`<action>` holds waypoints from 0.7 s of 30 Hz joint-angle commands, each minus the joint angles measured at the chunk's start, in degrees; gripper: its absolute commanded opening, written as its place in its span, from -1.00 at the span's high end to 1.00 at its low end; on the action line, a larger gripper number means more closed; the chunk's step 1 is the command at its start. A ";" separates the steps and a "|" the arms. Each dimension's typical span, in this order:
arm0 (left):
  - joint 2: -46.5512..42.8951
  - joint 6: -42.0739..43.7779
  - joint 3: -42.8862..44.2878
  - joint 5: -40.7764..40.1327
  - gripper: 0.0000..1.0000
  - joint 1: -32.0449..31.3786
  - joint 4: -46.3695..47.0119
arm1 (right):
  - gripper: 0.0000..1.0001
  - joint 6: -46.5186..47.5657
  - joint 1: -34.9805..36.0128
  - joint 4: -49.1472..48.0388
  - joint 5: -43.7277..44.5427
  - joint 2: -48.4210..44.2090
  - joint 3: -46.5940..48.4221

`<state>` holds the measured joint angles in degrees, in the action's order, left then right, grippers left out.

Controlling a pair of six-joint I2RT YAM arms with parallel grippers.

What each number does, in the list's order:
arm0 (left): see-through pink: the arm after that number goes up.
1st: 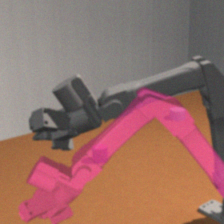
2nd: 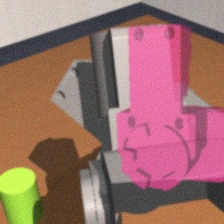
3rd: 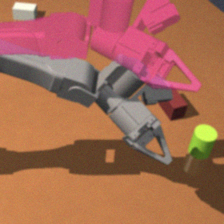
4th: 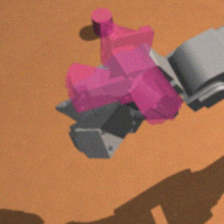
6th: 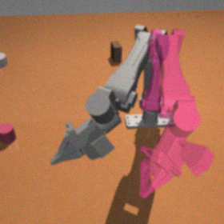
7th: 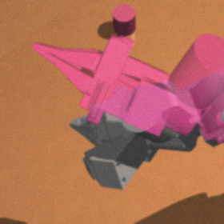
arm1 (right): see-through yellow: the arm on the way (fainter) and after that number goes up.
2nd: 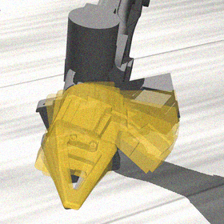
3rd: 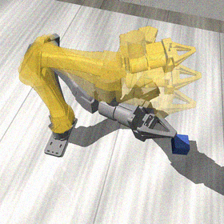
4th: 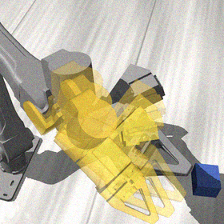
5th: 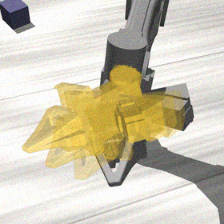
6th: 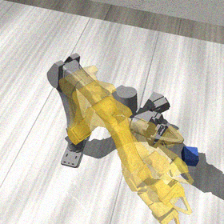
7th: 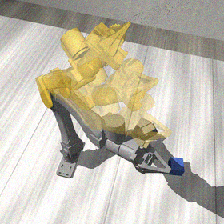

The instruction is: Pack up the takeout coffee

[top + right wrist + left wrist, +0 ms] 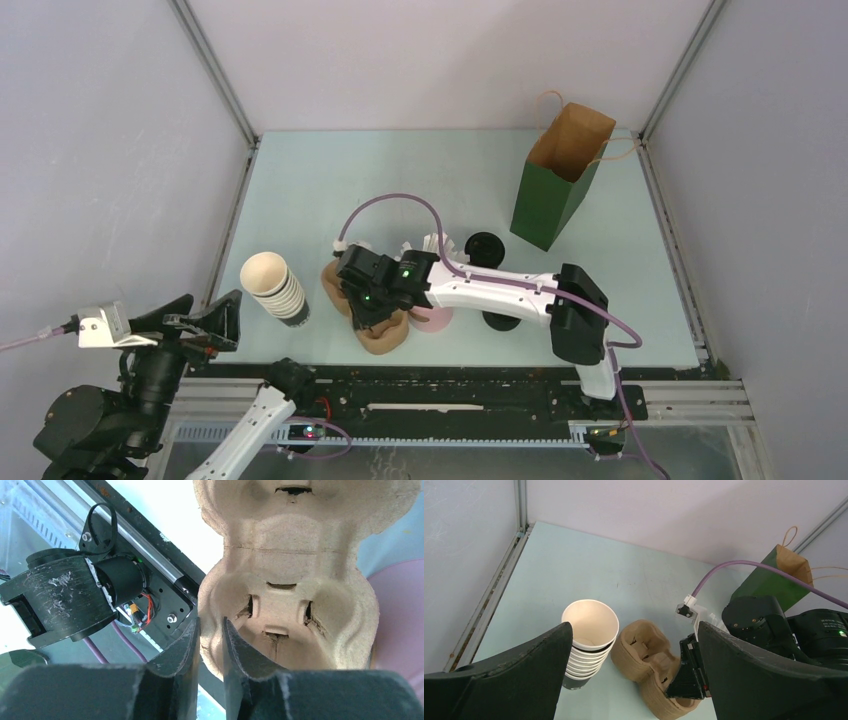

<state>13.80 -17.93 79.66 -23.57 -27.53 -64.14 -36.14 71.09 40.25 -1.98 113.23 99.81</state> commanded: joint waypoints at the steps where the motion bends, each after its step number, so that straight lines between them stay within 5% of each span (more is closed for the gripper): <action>1: 1.77 0.36 -0.59 1.04 -0.99 -0.24 2.26 | 0.86 -0.06 0.62 1.83 3.84 -4.15 2.53; 18: 1.71 -0.59 -1.33 2.40 -1.00 -0.23 2.83 | 1.00 0.54 4.25 10.18 13.55 -1.67 9.10; 20: 1.57 -0.69 -1.28 2.52 -0.99 -0.18 2.72 | 0.93 0.78 4.38 10.70 12.46 -0.82 10.34; 21: 1.43 -0.70 -1.38 2.48 -1.00 -0.16 2.61 | 0.73 0.88 4.39 11.80 11.60 -0.18 11.29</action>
<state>13.89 -18.02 78.74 -22.04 -27.53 -63.16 -36.10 74.89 49.01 8.97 112.53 107.00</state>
